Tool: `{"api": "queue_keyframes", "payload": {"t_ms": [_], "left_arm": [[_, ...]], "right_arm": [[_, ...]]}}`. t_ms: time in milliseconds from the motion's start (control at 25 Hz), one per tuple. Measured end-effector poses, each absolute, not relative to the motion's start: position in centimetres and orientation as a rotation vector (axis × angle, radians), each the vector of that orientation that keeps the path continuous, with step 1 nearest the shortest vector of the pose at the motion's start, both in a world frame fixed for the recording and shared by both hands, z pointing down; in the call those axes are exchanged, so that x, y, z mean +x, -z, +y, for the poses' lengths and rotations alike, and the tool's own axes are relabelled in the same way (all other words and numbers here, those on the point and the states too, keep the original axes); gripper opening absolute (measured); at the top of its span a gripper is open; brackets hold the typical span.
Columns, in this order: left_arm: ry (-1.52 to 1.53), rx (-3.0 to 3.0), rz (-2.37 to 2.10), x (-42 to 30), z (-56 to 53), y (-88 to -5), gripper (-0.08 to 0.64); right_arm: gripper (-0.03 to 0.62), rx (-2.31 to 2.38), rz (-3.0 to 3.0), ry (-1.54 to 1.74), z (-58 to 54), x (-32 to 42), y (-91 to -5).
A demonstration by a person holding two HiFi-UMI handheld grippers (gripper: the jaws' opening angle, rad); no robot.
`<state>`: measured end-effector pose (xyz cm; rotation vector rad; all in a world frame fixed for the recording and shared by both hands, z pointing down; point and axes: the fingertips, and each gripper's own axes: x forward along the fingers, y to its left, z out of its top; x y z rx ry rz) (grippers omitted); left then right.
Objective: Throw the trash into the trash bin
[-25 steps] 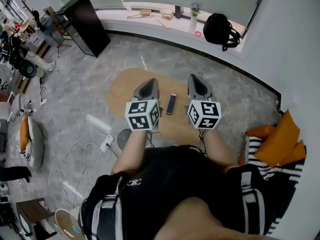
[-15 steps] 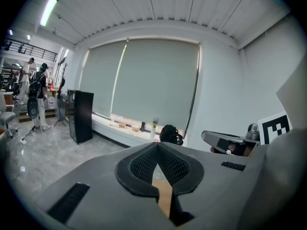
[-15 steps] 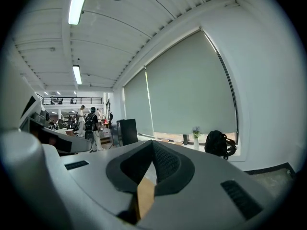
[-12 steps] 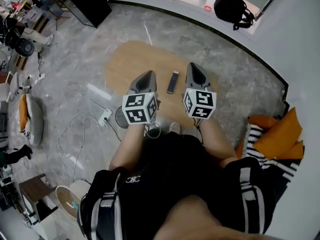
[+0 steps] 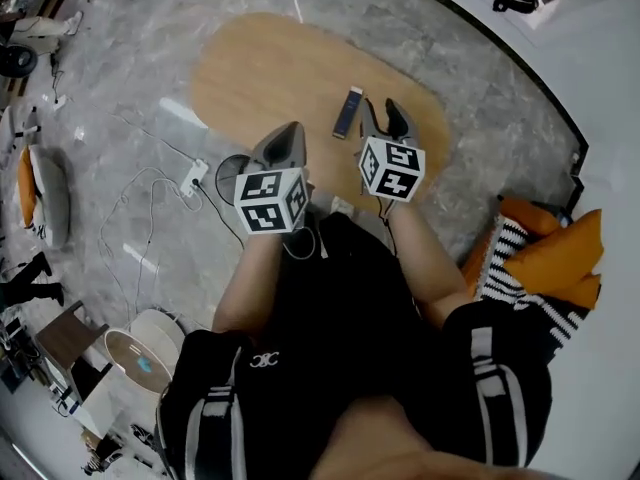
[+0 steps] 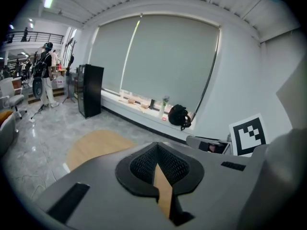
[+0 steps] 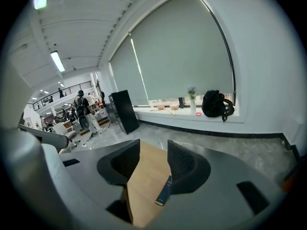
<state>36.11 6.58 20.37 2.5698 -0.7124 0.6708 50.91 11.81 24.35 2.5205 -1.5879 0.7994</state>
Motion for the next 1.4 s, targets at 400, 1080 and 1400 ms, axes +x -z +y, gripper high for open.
{"api": "queue_keyframes", "payload": {"t_ms": [400, 1080, 1400], "left_arm": [[-0.799, 2.432, -0.761, 34.6, 2.1, -34.6, 0.012], [-0.894, 2.316, -0.674, 31.8, 0.7, -51.8, 0.012], [-0.885, 2.35, -0.613, 32.0, -0.4, -52.3, 0.012]], "right_arm": [[0.159, 2.352, -1.441, -1.132, 8.3, 49.8, -43.3], [0.221, 2.212, -1.192, -1.389, 5.1, 49.1, -64.1], [0.219, 2.245, -1.172, -1.295, 4.7, 49.1, -62.2]]}}
